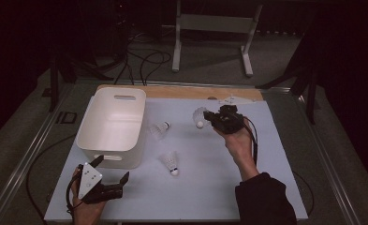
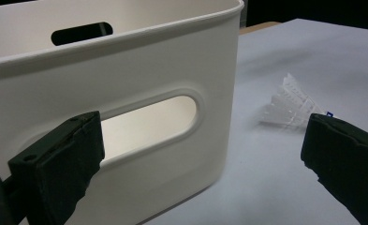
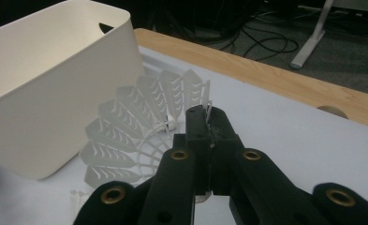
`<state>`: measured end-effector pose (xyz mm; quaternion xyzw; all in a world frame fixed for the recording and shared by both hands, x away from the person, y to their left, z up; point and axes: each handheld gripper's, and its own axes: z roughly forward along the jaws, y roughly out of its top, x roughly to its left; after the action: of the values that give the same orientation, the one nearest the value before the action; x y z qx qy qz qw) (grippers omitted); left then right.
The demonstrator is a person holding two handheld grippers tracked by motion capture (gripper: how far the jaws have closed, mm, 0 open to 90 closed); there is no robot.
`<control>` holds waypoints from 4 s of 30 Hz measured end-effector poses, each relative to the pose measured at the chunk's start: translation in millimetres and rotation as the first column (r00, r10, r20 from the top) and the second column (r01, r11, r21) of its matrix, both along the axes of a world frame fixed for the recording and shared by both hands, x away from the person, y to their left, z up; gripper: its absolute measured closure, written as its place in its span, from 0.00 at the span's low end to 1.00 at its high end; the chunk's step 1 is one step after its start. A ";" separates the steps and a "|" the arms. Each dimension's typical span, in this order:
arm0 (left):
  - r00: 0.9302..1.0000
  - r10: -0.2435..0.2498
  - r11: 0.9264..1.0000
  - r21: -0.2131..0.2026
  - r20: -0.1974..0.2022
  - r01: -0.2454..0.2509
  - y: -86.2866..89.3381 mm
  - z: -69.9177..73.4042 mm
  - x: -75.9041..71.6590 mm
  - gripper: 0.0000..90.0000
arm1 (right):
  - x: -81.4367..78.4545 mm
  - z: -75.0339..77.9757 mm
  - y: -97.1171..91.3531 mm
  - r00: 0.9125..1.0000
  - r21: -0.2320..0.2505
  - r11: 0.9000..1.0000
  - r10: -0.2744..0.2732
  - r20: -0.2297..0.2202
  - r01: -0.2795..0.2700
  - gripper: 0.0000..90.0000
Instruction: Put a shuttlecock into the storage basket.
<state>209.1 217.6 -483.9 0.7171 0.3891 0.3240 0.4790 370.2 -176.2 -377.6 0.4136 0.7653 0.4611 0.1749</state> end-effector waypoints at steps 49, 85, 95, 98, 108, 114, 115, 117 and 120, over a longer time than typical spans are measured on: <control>1.000 -0.002 1.000 0.000 0.000 0.002 0.1 0.1 -0.3 0.00 | 9.8 20.0 48.5 0.996 0.040 0.996 0.078 0.035 -0.080 1.00; 1.000 -0.002 1.000 0.001 0.000 0.002 0.4 0.2 -0.4 0.00 | 12.1 33.6 78.3 0.992 0.039 0.993 0.106 0.062 -0.109 1.00; 1.000 -0.002 1.000 0.002 0.001 0.002 0.6 0.3 -0.5 0.00 | 13.2 35.7 87.0 0.991 0.041 0.992 0.118 0.068 -0.121 1.00; 1.000 -0.002 1.000 0.001 0.002 0.002 0.6 0.3 -0.5 0.00 | 13.1 36.1 88.8 0.990 0.041 0.992 0.119 0.070 -0.122 1.00; 1.000 -0.002 1.000 0.002 0.001 0.002 0.5 0.2 -0.5 0.00 | 12.8 38.8 97.9 0.988 0.053 0.989 0.137 0.074 -0.141 1.00; 1.000 -0.003 1.000 0.001 0.002 0.003 0.7 0.4 -0.6 0.00 | 11.9 41.6 103.3 0.985 0.064 0.985 0.153 0.077 -0.158 1.00; 1.000 -0.003 1.000 0.001 0.002 0.003 0.7 0.4 -0.6 0.00 | 11.9 41.6 103.3 0.985 0.064 0.985 0.153 0.077 -0.158 1.00; 1.000 -0.003 1.000 0.001 0.001 0.003 0.6 0.3 -0.5 0.00 | 11.3 42.1 104.4 0.985 0.064 0.985 0.153 0.077 -0.158 1.00; 1.000 -0.002 1.000 0.002 0.002 0.002 0.7 0.4 -0.6 0.00 | 10.0 43.9 108.7 0.983 0.060 0.984 0.163 0.084 -0.168 1.00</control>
<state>208.5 218.2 -483.5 0.7177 0.3875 0.3244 0.4791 380.1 -67.5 -333.7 0.3357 0.7738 0.5152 0.1521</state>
